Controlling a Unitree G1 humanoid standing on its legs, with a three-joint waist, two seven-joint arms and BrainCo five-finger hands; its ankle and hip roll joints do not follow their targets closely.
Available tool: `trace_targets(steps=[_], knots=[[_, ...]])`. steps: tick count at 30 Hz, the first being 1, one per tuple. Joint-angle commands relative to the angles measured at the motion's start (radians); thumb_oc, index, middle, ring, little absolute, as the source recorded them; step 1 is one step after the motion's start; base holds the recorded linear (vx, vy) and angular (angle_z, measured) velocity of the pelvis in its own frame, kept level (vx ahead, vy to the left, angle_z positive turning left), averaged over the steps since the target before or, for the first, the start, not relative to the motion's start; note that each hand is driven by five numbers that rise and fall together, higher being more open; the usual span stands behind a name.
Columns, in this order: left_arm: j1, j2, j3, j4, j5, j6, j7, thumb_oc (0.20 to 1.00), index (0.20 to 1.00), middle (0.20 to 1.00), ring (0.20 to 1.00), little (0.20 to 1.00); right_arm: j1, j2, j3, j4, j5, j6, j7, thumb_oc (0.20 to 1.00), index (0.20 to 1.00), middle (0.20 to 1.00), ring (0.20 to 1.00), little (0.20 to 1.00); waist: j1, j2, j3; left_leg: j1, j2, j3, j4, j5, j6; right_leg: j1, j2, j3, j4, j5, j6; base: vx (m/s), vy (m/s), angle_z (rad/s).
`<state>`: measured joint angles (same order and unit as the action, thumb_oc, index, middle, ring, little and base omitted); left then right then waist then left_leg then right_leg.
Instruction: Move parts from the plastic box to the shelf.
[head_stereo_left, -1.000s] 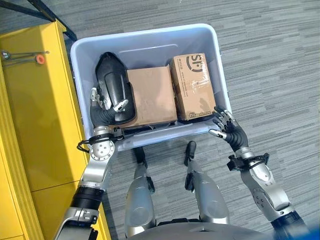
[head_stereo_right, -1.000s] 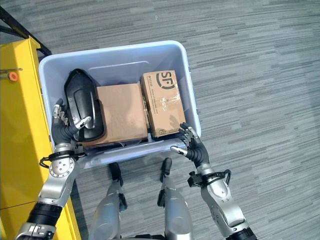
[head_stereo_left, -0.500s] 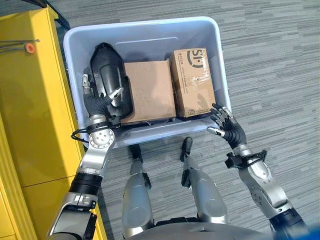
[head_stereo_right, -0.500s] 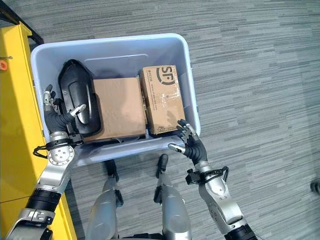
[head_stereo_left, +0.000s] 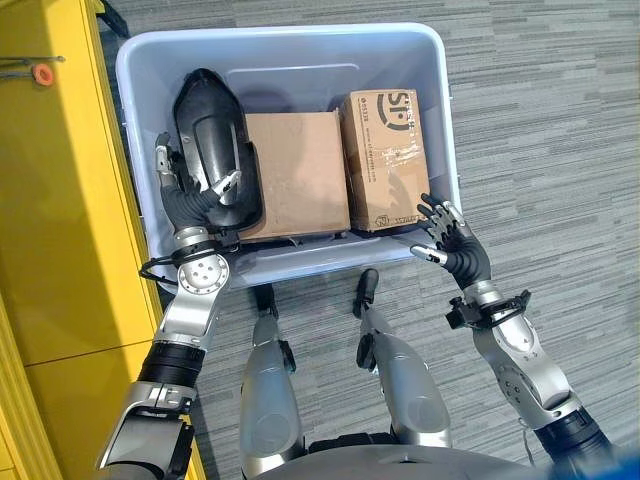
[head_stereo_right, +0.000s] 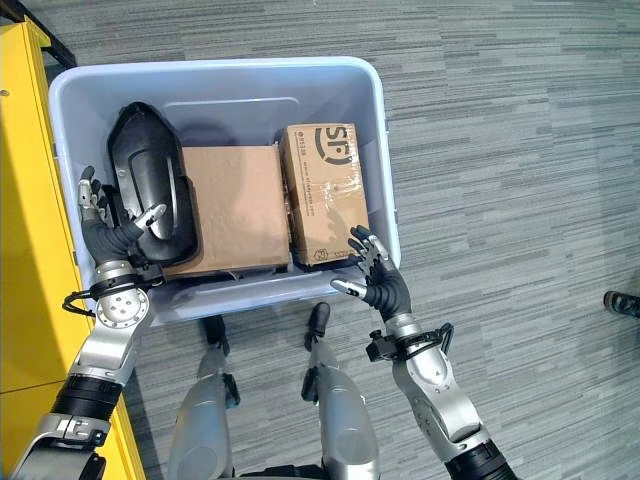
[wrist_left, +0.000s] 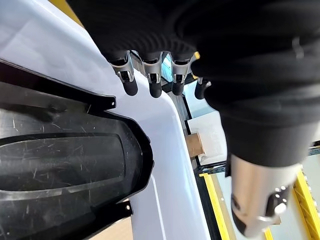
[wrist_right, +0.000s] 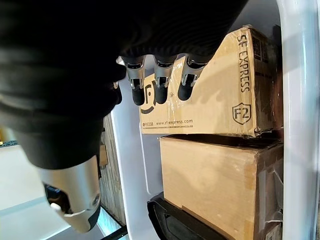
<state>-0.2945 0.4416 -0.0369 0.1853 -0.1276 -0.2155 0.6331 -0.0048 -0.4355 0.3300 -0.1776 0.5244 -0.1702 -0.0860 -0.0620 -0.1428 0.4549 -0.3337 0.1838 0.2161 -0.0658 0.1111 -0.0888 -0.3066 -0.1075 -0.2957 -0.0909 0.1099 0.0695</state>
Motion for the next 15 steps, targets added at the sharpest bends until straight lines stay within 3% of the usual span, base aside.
trace_targets(steps=[1, 15], knots=[[-0.013, 0.056, 0.046, 0.004, 0.044, -0.055, 0.024, 1.0, 1.0, 1.0, 1.0, 1.0, -0.009, -0.002, -0.002, -0.047, -0.033, -0.063, -0.004, 1.0, 1.0, 1.0, 1.0, 1.0, 0.007, -0.038, -0.025, -0.004, 0.043, -0.049, 0.056, -0.052, -0.034, 0.002, -0.075, 0.023, 0.048, -0.028, 0.096, 0.01, -0.002, 0.03], [-0.012, 0.06, 0.049, -0.003, 0.059, -0.05, 0.034, 1.0, 1.0, 1.0, 1.0, 1.0, -0.011, -0.004, -0.001, -0.058, -0.045, -0.066, -0.004, 1.0, 1.0, 1.0, 1.0, 1.0, 0.013, -0.046, -0.02, -0.02, 0.041, -0.059, 0.061, -0.054, -0.031, -0.004, -0.072, 0.024, 0.043, -0.025, 0.095, 0.0, 0.002, 0.01]])
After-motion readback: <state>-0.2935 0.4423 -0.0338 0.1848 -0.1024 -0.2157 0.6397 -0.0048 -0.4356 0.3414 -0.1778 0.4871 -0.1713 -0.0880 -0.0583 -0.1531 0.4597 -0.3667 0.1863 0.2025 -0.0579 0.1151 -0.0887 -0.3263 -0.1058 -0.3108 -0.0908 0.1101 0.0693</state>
